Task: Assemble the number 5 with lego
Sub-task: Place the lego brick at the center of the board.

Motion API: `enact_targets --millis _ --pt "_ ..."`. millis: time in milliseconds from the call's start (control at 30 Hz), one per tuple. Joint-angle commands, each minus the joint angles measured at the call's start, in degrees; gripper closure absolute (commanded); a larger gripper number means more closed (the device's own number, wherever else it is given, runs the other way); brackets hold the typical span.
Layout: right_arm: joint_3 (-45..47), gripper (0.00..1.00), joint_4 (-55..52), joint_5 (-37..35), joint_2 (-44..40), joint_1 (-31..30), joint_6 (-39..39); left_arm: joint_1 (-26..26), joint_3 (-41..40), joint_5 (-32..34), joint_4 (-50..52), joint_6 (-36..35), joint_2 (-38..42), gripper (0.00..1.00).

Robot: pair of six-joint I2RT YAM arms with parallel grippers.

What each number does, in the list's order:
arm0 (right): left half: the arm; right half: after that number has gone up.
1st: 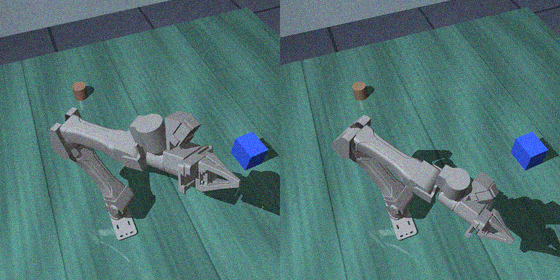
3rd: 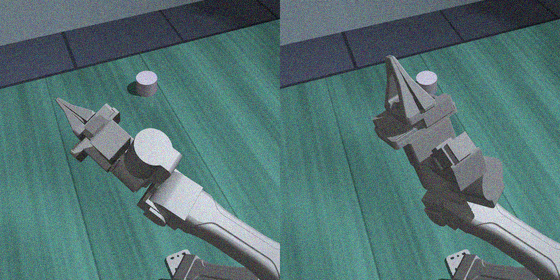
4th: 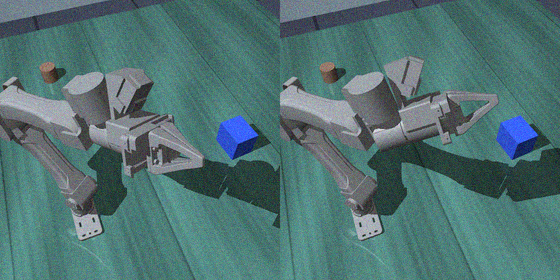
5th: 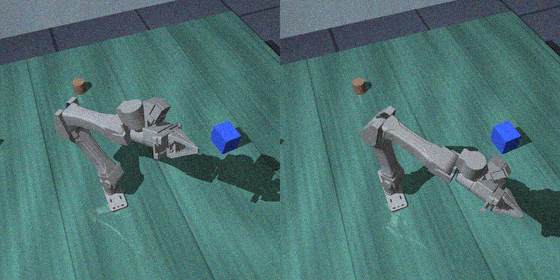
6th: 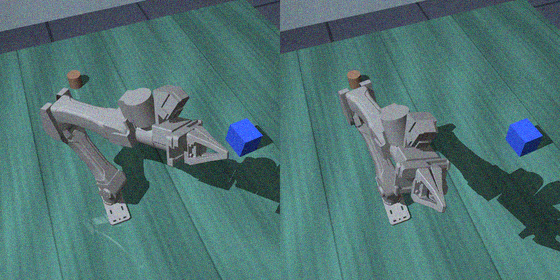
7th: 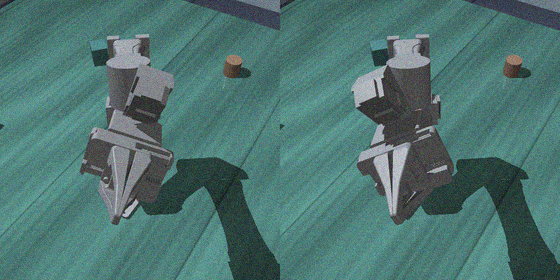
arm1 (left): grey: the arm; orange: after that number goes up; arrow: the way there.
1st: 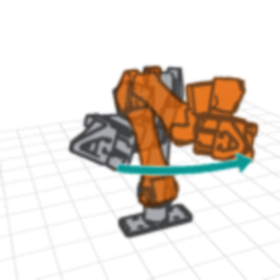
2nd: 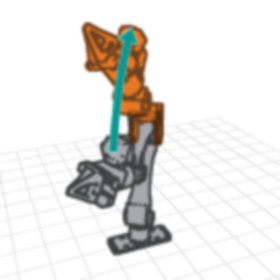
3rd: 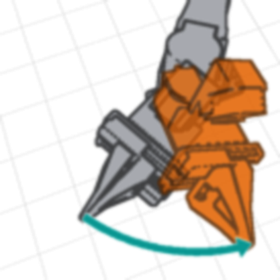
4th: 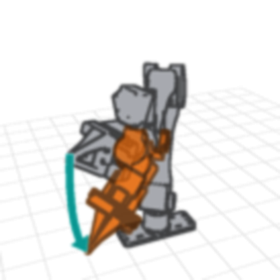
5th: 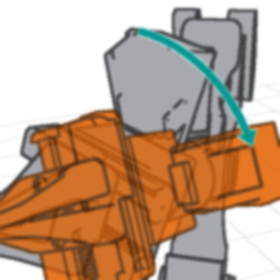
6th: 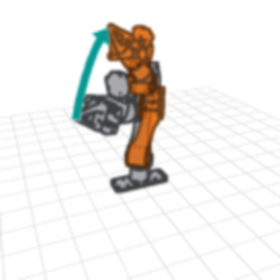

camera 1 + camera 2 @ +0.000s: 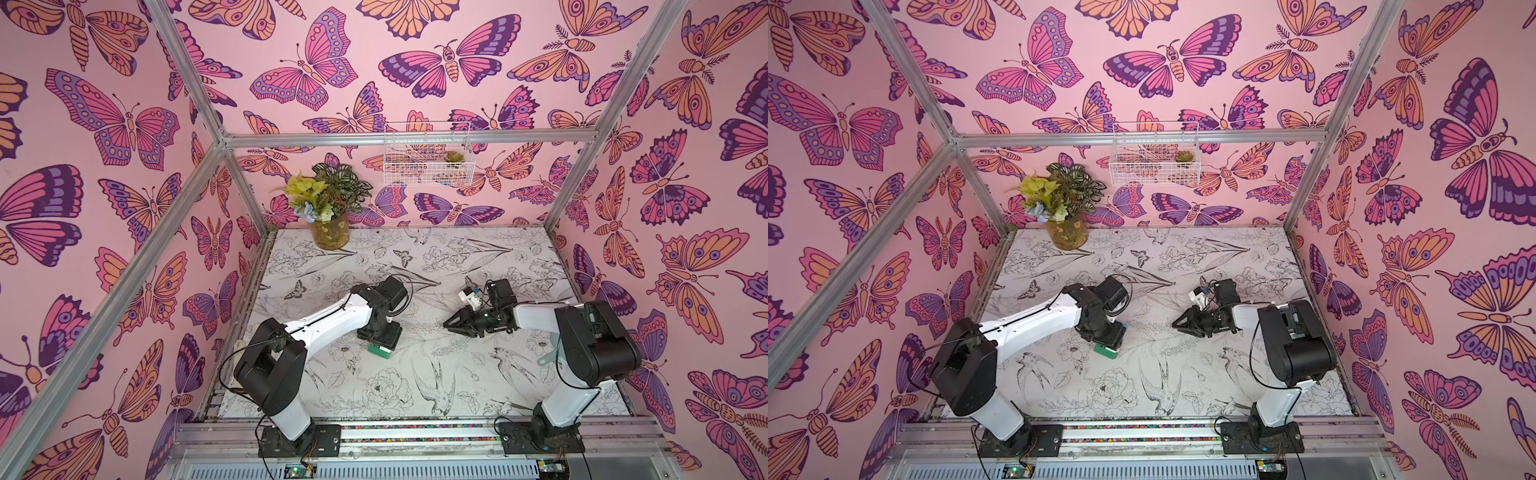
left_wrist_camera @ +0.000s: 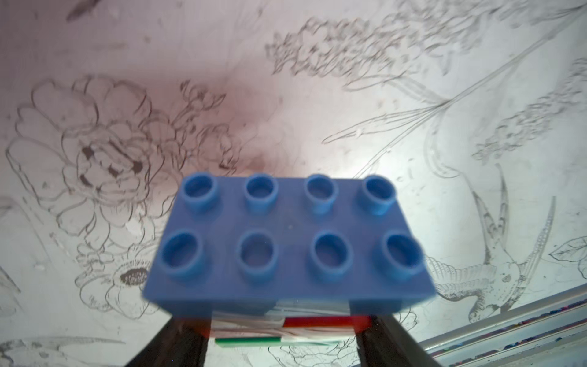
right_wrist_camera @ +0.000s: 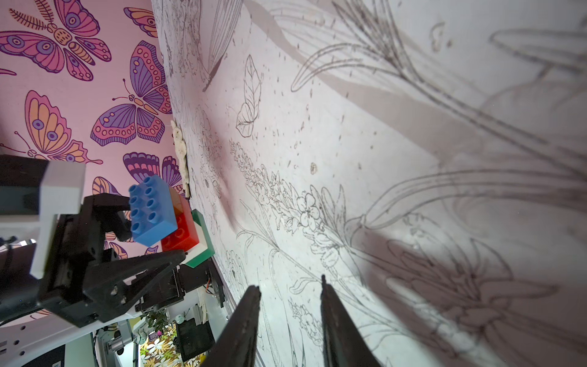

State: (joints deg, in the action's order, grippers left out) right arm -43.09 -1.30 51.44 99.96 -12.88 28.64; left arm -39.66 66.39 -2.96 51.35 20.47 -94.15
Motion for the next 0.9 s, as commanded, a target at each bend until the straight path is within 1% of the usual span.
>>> enact_targets --millis 0,167,233,267,333,400,533,700,867 --pt "-1.1 0.65 -0.6 -0.1 1.4 -1.3 -0.2 1.9 -2.2 -2.9 6.2 7.4 2.7 0.49" --pt "-1.0 0.65 -0.2 0.1 0.9 -2.0 -0.2 3.3 -2.6 -2.4 9.7 10.7 4.5 0.51" --pt "-0.9 0.65 -0.2 -0.1 0.5 -2.3 -0.2 4.5 -3.0 -1.8 10.8 14.2 4.5 0.47" --pt "-0.9 0.65 -0.4 -0.1 0.4 -2.3 -0.3 5.6 -3.2 -3.2 11.3 15.0 3.9 0.47" --pt "-0.9 0.65 -0.4 -0.1 0.1 -2.5 -0.3 6.8 -3.1 -5.0 11.9 15.6 2.2 0.47" --pt "-0.8 0.65 -0.6 -0.3 -0.1 -2.8 -0.5 6.9 -3.1 -6.2 11.5 15.9 0.4 0.47" --pt "-0.8 0.65 -1.8 -0.9 -0.6 -2.8 -1.3 7.0 -2.1 -6.4 11.0 16.9 -2.6 0.49" --pt "-0.9 0.65 -2.3 -1.2 -1.0 -2.8 -1.5 7.3 -1.1 -7.1 10.3 16.4 -4.4 0.49" --pt "-0.9 0.65 -2.8 -1.4 -1.0 -2.9 -2.0 7.3 -2.3 -9.4 7.8 16.4 -5.1 0.49"
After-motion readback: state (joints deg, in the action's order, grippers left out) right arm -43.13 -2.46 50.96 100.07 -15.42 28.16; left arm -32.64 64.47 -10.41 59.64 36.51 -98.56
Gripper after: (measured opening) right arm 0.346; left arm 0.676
